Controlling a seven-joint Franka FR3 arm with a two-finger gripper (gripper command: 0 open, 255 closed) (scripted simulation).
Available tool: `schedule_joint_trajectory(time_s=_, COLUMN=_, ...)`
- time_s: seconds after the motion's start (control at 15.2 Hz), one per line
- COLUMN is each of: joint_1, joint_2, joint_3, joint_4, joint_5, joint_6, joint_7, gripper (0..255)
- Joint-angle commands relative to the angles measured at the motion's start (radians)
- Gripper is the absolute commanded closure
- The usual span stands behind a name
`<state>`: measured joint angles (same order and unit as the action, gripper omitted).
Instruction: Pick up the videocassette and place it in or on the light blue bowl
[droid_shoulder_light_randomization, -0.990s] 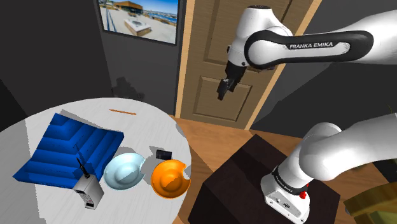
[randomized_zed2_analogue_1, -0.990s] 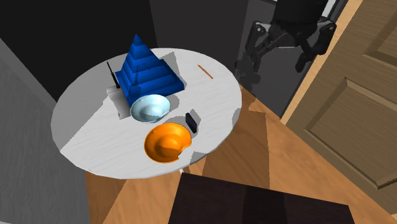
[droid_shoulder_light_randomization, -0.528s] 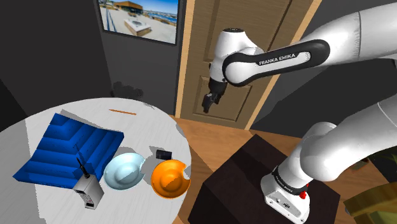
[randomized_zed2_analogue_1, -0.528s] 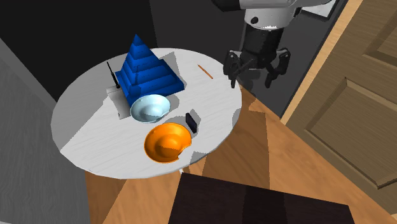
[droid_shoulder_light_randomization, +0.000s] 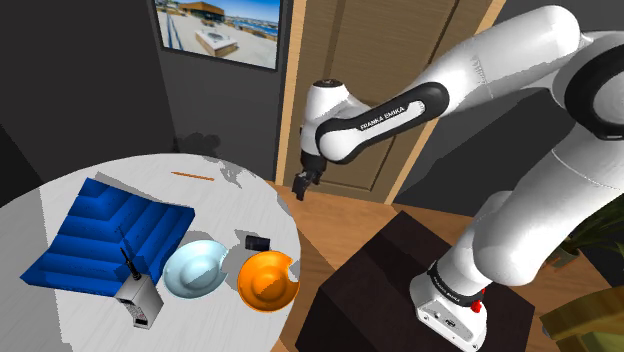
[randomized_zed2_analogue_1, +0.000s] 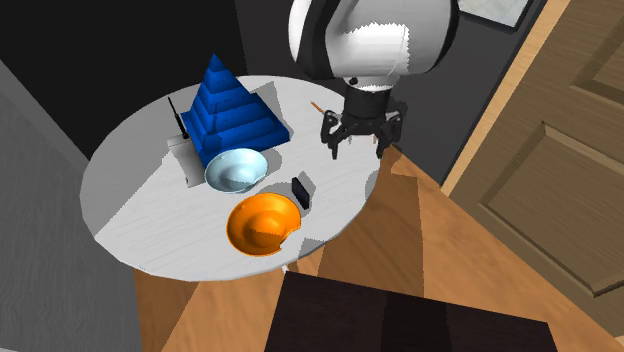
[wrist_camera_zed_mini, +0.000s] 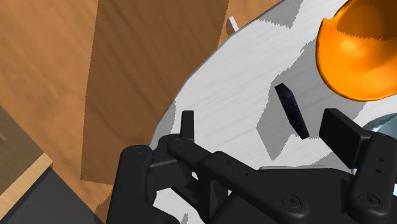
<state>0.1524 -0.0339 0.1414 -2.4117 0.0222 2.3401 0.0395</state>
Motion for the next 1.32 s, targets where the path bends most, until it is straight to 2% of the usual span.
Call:
schedule_joint_trajectory(time_s=0.0, joint_1=0.011, joint_2=0.070, joint_3=0.011, joint_4=0.019, joint_5=0.001, joint_6=0.040, joint_7=0.004, gripper=0)
schedule_joint_trajectory(time_s=0.46, joint_1=0.054, joint_2=0.327, joint_3=0.041, joint_4=0.137, joint_5=-0.015, joint_6=0.141, joint_7=0.024, gripper=0)
schedule_joint_trajectory(time_s=0.86, joint_1=0.102, joint_2=0.545, joint_3=0.054, joint_4=0.274, joint_5=-0.036, joint_6=0.192, joint_7=0.038, gripper=0)
schedule_joint_trajectory(time_s=1.25, joint_1=0.115, joint_2=0.611, joint_3=0.045, joint_4=0.285, joint_5=-0.047, joint_6=0.245, joint_7=0.045, gripper=0)
